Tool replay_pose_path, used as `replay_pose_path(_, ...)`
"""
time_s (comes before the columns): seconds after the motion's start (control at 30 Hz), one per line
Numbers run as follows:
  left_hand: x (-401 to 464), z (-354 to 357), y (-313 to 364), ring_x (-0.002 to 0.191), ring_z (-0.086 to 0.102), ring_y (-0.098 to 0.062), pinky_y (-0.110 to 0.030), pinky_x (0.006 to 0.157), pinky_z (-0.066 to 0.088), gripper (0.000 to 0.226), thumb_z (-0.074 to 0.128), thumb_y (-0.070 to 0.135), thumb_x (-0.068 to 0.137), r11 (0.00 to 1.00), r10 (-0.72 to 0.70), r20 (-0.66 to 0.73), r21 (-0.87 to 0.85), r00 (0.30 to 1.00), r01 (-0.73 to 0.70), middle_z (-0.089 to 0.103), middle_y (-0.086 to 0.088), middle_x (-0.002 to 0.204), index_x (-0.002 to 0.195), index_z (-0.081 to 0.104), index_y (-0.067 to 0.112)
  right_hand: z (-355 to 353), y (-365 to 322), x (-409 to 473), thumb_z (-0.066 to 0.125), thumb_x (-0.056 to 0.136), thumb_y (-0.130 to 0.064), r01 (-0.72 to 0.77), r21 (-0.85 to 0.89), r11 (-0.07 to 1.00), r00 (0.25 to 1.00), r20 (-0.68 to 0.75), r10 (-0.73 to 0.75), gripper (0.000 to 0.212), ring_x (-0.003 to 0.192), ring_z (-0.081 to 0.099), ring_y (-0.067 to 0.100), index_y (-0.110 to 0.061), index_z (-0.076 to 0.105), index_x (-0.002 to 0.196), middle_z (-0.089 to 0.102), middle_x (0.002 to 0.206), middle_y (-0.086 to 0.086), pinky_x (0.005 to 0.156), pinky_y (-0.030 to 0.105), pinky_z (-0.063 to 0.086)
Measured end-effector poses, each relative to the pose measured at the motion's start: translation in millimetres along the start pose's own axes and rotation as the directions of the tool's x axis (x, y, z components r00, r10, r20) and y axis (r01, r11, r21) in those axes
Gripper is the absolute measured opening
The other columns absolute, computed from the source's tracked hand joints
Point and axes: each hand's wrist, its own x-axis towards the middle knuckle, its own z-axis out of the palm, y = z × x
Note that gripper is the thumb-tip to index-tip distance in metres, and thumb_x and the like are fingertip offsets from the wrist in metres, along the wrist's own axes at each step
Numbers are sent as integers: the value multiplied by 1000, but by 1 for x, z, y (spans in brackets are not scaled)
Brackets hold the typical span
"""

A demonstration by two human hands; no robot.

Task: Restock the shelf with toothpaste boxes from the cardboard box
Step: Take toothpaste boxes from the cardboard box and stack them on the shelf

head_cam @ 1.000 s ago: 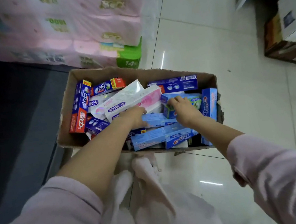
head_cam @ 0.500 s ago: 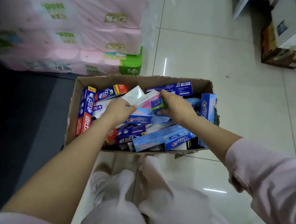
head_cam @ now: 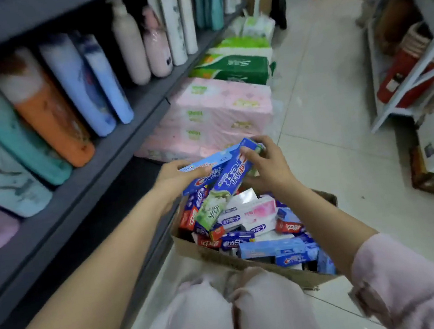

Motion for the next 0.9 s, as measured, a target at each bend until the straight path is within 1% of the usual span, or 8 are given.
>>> replay_pose_path(0.13, -45, -63, 36, 54, 57, -7, -15, 50, 43, 20, 78, 30, 74, 996, 84, -115, 33, 990, -80, 67, 4, 62, 77, 70, 12, 36, -63, -19, 53, 96, -21, 23, 87, 996, 999, 30, -26, 24, 77, 65, 18, -14, 45, 118, 61, 96, 8, 66, 42, 60)
replay_pose_path(0.27, -95, -120, 74, 50, 54, 3, -9, 49, 39, 18, 74, 32, 79, 980, 196, -289, 89, 937, -178, 63, 14, 50, 68, 68, 19, 82, -133, -40, 56, 94, -26, 33, 207, 978, 993, 105, -56, 29, 71, 62, 12, -9, 45, 114, 59, 95, 8, 53, 29, 57)
replay_pose_path(0.37, -132, -160, 92, 58, 56, -10, -21, 57, 43, 21, 71, 32, 82, 969, 248, -389, 112, 887, -222, 67, -7, 68, 69, 68, 16, 121, -173, -57, 59, 92, -25, 161, 204, 966, 963, 181, -198, 25, 57, 61, 5, -1, 56, 99, 63, 73, -1, 58, 28, 52)
replay_pose_path(0.53, -203, -234, 113, 67, 58, -14, -27, 61, 40, 28, 69, 40, 82, 952, 305, -589, 202, 748, -229, 70, -4, 77, 78, 72, 12, 191, -240, -103, 57, 93, -18, 371, 232, 899, 830, 352, -433, 13, 59, 55, 5, -16, 60, 81, 62, 59, -9, 59, 22, 44)
replay_pose_path(0.63, -244, -279, 112, 66, 56, -14, -24, 57, 40, 26, 69, 41, 82, 954, 298, -688, 243, 662, -177, 70, -4, 77, 78, 72, 15, 233, -265, -130, 59, 92, -25, 455, 228, 861, 734, 451, -508, 7, 73, 56, 13, -19, 62, 91, 62, 77, 1, 70, 31, 45)
replay_pose_path(0.7, -273, -307, 106, 68, 55, -15, -22, 55, 38, 26, 67, 39, 83, 958, 281, -733, 254, 620, -134, 68, -4, 77, 80, 71, 14, 262, -278, -149, 58, 91, -33, 528, 195, 826, 664, 511, -546, 22, 76, 55, 13, -15, 64, 104, 62, 83, -1, 73, 32, 44)
replay_pose_path(0.8, -312, -347, 90, 70, 55, -16, -24, 58, 38, 31, 64, 42, 85, 978, 206, -788, 188, 580, -93, 66, -7, 77, 75, 68, 12, 305, -296, -179, 57, 92, -33, 638, 165, 752, 546, 591, -593, 39, 77, 52, 8, -11, 58, 125, 60, 87, -6, 73, 25, 42)
replay_pose_path(0.9, -351, -384, 73, 76, 56, -20, -29, 67, 39, 33, 58, 41, 90, 990, 139, -835, 125, 532, -63, 65, -7, 79, 78, 66, 11, 344, -315, -213, 55, 93, -34, 719, 152, 678, 430, 669, -606, 38, 72, 51, 3, -14, 57, 126, 59, 82, -10, 70, 15, 41)
